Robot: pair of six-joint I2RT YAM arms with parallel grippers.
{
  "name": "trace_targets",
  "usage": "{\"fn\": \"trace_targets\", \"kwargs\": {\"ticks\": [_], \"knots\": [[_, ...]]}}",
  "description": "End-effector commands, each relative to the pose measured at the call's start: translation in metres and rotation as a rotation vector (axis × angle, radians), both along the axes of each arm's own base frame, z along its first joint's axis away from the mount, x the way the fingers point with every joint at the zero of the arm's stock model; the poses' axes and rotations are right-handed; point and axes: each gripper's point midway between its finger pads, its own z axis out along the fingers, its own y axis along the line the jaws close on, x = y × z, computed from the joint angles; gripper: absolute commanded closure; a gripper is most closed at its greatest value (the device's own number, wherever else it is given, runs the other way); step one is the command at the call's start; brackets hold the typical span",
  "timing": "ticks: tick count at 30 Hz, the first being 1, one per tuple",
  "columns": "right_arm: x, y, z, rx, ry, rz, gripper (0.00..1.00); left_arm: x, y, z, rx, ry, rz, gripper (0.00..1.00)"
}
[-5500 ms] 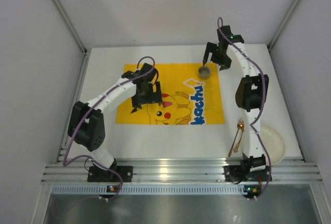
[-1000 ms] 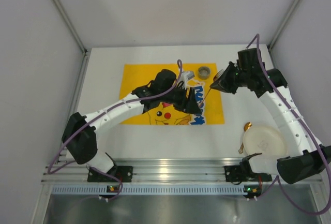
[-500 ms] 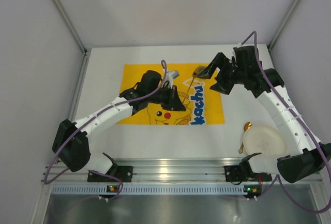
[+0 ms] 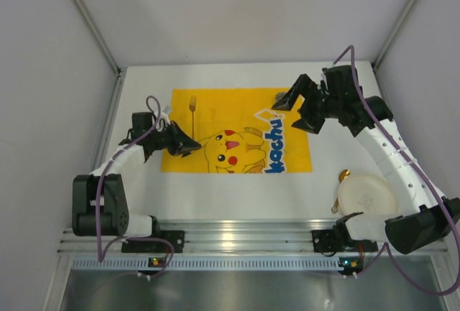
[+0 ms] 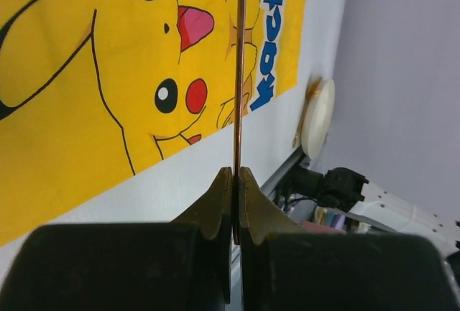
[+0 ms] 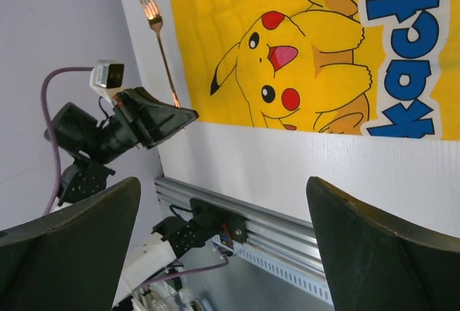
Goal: Set the dinner table for one person
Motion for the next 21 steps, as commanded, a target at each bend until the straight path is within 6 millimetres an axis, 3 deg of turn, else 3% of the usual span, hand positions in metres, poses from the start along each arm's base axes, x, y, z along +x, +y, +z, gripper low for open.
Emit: {"fn": "trace_targets", "kwargs": {"ticks": [1,7,10,12,15,21], "knots": [[0.000,0.002,0.016,0.035,-0.063,0.030,0.01,0.011,-0.006,0.014,-0.130,-0.073,-0.066,1.00],[-0.007,-0.002,0.017,0.039,-0.073,0.036,0.01,0.040,0.020,-0.012,-0.067,0.026,-0.009,1.00],[-0.013,-0.007,0.008,0.034,-0.057,0.032,0.01,0.048,0.028,-0.031,-0.065,0.120,-0.002,1.00],[-0.016,-0.010,0.007,0.036,-0.060,0.028,0.01,0.045,0.024,-0.039,-0.112,0.180,-0.031,1.00],[-0.023,-0.013,0.001,0.033,-0.053,0.030,0.01,0.038,0.022,-0.073,-0.148,0.362,-0.051,1.00],[-0.030,-0.027,-0.011,0.003,-0.050,0.017,0.01,0.033,0.034,-0.092,-0.023,0.418,-0.055,1.00]]}}
